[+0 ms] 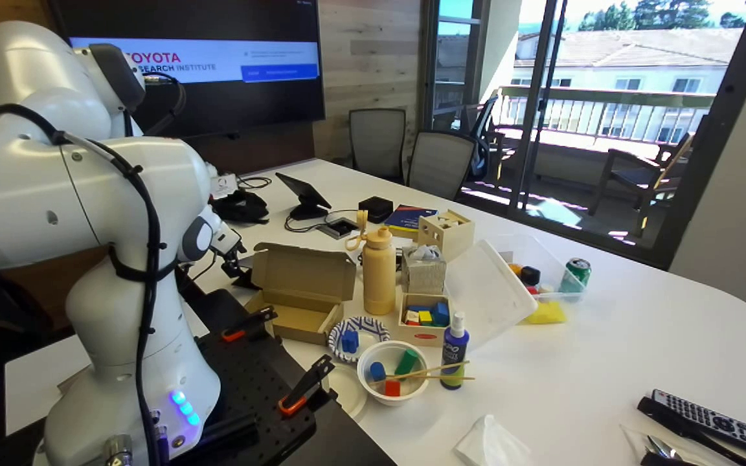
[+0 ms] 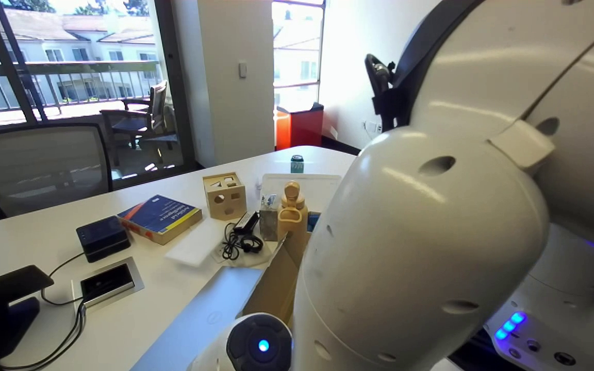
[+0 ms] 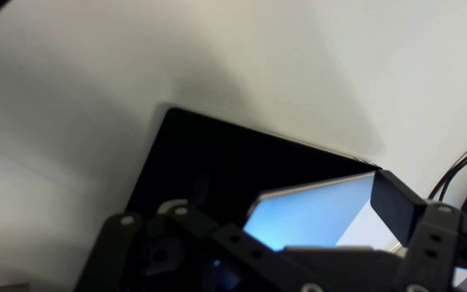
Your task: Open the laptop
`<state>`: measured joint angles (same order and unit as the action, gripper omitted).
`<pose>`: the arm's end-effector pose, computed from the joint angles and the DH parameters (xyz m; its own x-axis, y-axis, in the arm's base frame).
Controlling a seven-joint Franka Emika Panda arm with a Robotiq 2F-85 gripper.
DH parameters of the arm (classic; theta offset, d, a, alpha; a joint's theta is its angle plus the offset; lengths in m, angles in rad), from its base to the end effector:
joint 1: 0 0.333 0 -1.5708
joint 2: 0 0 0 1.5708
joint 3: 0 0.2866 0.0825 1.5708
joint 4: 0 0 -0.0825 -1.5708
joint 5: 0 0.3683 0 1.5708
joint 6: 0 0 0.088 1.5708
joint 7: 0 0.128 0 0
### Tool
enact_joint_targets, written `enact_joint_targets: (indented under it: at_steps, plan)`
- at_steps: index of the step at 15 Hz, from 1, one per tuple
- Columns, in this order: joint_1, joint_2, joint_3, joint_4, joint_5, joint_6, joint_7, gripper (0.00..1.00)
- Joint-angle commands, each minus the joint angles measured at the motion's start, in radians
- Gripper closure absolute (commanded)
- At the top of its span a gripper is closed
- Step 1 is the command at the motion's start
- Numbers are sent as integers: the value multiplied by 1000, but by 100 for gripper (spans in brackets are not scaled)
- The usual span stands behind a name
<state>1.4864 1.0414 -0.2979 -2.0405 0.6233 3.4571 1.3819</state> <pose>0.2777 0.4537 -0.0042 0.7399 -0.6239 0.2517 -0.4757 -0.7497 -0.4601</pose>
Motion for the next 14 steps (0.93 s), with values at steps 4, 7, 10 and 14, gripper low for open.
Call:
enact_joint_targets:
  at_steps: [4,7,10,14]
  plan:
    - [104,-1,-95,-15,-17,0,48,0]
    - [136,-12,-130,-41,-19,0,36,0]
    - [148,-18,-153,-57,-31,-1,27,0]
    - [126,-36,-163,-69,-91,-1,2,0]
